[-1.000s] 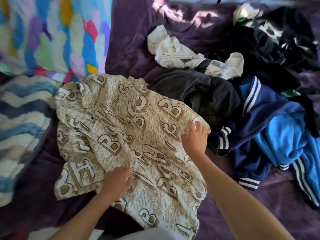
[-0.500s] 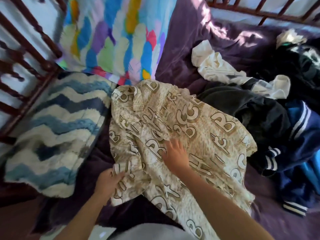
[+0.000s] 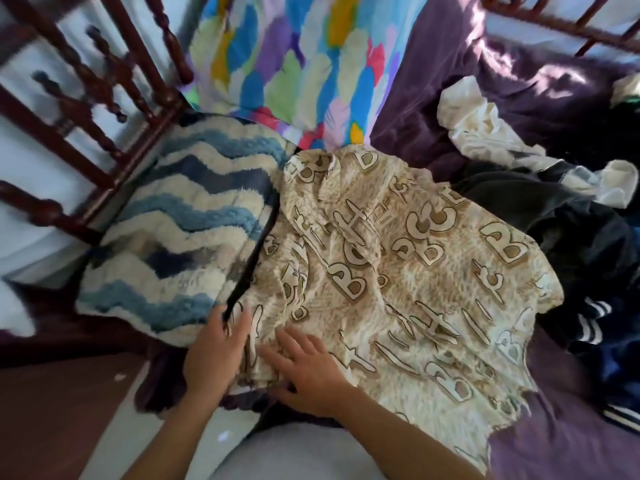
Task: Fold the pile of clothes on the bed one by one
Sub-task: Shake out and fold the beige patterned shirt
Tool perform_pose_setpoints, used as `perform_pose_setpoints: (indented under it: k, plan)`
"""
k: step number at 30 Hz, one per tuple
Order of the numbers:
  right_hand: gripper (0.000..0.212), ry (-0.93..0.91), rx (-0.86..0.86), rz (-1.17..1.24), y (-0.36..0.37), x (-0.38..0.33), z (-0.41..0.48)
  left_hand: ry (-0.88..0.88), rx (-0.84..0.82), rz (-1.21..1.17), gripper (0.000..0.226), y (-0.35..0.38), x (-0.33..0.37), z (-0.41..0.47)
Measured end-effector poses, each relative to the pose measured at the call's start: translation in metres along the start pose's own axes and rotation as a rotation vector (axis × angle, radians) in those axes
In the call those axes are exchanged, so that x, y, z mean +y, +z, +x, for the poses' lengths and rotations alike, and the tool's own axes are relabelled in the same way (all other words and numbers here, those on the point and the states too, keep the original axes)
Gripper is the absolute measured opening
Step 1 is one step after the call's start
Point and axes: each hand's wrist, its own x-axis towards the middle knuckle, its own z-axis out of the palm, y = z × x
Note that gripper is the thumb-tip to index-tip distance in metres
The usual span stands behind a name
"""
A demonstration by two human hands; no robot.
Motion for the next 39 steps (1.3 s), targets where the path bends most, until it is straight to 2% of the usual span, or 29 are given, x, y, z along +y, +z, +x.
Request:
perform_pose_setpoints:
  k: [3,5,7,9,11,12,14,15,17,19,20,22,23,25,27,29,31,33,35,37,39]
  plan:
    - [0.068,0.040,0.038,0.276,-0.004,-0.019,0.010,0.123,0.037,-0.003,0.066,-0.007,0.003,-0.009]
    - [0.067,0.228,0.096,0.673,-0.010,-0.027,0.015,0.158,0.032,-0.121,0.069,-0.017,-0.003,-0.010]
    - [0.059,0.386,0.194,1.062,-0.019,-0.031,0.019,0.238,0.017,-0.227,0.062,-0.026,-0.016,-0.010]
    - [0.052,0.430,0.239,1.274,-0.029,-0.032,0.026,0.288,-0.154,-0.303,0.052,-0.033,-0.026,-0.015]
    - [0.053,0.354,0.170,1.409,-0.041,-0.037,0.035,0.247,-0.313,-0.342,0.049,-0.027,-0.029,-0.019]
    - [0.056,0.293,0.125,1.472,-0.047,-0.043,0.038,0.227,-0.290,-0.379,0.048,-0.020,-0.031,-0.018]
    - [0.060,0.228,0.063,1.609,-0.060,-0.050,0.044,0.172,-0.061,-0.470,0.035,-0.012,-0.029,-0.017]
    - [0.060,0.220,0.067,1.660,-0.064,-0.050,0.044,0.103,0.043,-0.552,0.024,-0.013,-0.029,-0.015]
    - [0.057,0.233,0.181,1.697,-0.067,-0.044,0.040,-0.070,0.106,-0.880,0.016,-0.022,-0.036,-0.010]
    - [0.050,0.346,0.293,1.498,-0.061,-0.031,0.032,-0.208,0.094,-1.164,0.022,-0.041,-0.050,-0.003]
    - [0.049,0.408,0.303,1.250,-0.056,-0.025,0.027,-0.221,0.101,-1.213,0.027,-0.051,-0.056,0.002]
    - [0.057,0.409,0.220,0.614,-0.036,-0.013,0.019,-0.243,0.066,-1.335,0.035,-0.067,-0.061,0.012]
    - [0.067,0.365,0.148,0.380,-0.023,-0.009,0.015,-0.277,0.043,-1.393,0.035,-0.070,-0.063,0.019]
    - [0.084,0.299,0.030,0.095,0.001,-0.009,0.012,-0.371,0.028,-1.376,0.036,-0.070,-0.067,0.032]
    - [0.088,0.350,-0.017,-0.033,0.021,-0.011,0.013,-0.427,0.000,-1.355,0.040,-0.066,-0.065,0.038]
    - [0.096,0.467,-0.003,-0.058,0.029,-0.009,0.012,-0.381,-0.037,-1.319,0.039,-0.062,-0.064,0.035]
    - [0.100,0.505,0.026,-0.053,0.028,-0.001,0.008,-0.372,-0.072,-1.321,0.033,-0.055,-0.064,0.031]
    - [0.098,0.453,0.049,-0.065,0.022,0.009,0.005,-0.256,-0.085,-1.136,0.027,-0.050,-0.060,0.024]
    - [0.097,0.376,0.055,-0.087,0.014,0.017,0.003,-0.197,0.008,-0.928,0.019,-0.050,-0.055,0.023]
    - [0.097,0.319,0.036,-0.124,0.011,0.020,0.002,-0.250,0.062,-0.918,0.021,-0.053,-0.053,0.027]
    - [0.095,0.307,0.017,-0.129,0.012,0.020,0.001,-0.284,0.053,-1.005,0.020,-0.056,-0.050,0.023]
